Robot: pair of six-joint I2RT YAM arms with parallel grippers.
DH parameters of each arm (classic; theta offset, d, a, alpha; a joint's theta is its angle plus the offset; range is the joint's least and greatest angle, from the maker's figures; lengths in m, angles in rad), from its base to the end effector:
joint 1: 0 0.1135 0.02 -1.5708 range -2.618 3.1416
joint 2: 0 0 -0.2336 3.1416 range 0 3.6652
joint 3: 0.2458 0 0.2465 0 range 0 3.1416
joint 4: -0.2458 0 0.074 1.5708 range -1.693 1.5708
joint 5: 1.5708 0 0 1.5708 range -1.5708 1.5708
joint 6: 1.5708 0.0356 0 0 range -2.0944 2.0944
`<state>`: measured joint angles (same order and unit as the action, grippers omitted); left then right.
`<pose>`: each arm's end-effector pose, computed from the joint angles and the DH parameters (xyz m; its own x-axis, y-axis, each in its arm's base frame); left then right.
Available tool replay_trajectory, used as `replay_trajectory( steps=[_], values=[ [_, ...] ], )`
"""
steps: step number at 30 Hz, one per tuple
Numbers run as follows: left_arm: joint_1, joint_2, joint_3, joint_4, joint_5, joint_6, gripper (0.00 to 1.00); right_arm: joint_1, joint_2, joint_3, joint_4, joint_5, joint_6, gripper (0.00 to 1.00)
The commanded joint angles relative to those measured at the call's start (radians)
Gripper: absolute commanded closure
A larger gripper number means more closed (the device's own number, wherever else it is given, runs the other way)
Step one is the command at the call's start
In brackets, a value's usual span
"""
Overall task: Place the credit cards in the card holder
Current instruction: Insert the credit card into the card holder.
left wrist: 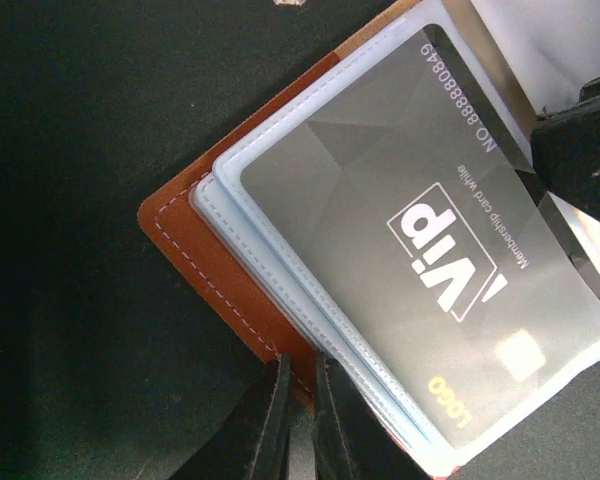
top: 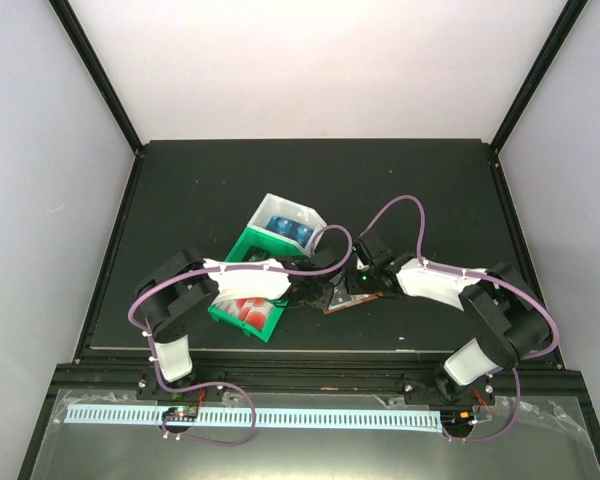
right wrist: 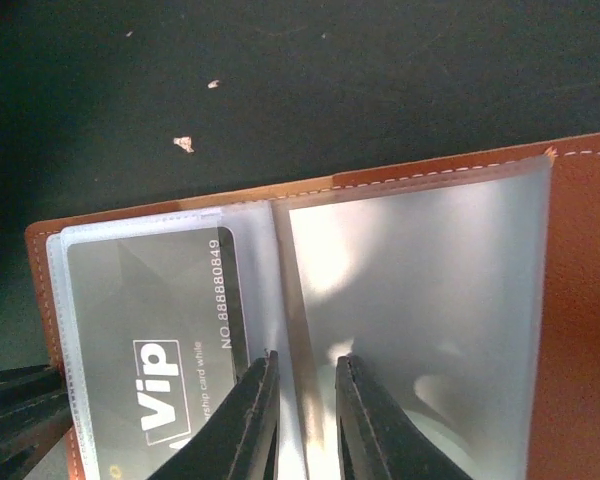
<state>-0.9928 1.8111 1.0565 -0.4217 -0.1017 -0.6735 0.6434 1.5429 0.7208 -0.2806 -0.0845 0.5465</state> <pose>0.1849 -0.2769 0.1193 -0.9007 0.2450 -0.3589 0.3200 0.9327 -0.1665 0.2139 0.1641 0.1150 -0.9365 -0.0550 -0.3463 -0.1657 0.9398 0.2988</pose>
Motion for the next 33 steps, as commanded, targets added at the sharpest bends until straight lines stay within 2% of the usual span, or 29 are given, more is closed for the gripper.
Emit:
replay_trajectory(
  steps=[1, 8, 12, 16, 27, 33],
  values=[
    [0.011, 0.023, 0.01, 0.03, 0.04, -0.002, 0.91, 0.01, -0.011, -0.021, 0.047, -0.07, -0.019, 0.81],
    [0.017, -0.003, -0.009, 0.063, 0.069, 0.011, 0.91, 0.01, -0.101, -0.06, -0.019, 0.074, 0.047, 0.8],
    [0.021, -0.038, -0.029, 0.094, 0.085, 0.003, 0.91, 0.01, -0.166, -0.09, -0.004, 0.008, 0.025, 0.74],
    [0.025, -0.065, -0.043, 0.124, 0.101, -0.015, 0.88, 0.01, -0.163, -0.098, 0.021, -0.077, 0.009, 0.73],
    [0.048, -0.095, -0.09, 0.196, 0.128, -0.081, 0.79, 0.01, -0.06, -0.084, -0.014, -0.011, 0.039, 0.91],
    [0.066, -0.093, -0.118, 0.25, 0.178, -0.105, 0.75, 0.01, -0.04, -0.087, -0.031, 0.016, 0.059, 0.96]
  ],
)
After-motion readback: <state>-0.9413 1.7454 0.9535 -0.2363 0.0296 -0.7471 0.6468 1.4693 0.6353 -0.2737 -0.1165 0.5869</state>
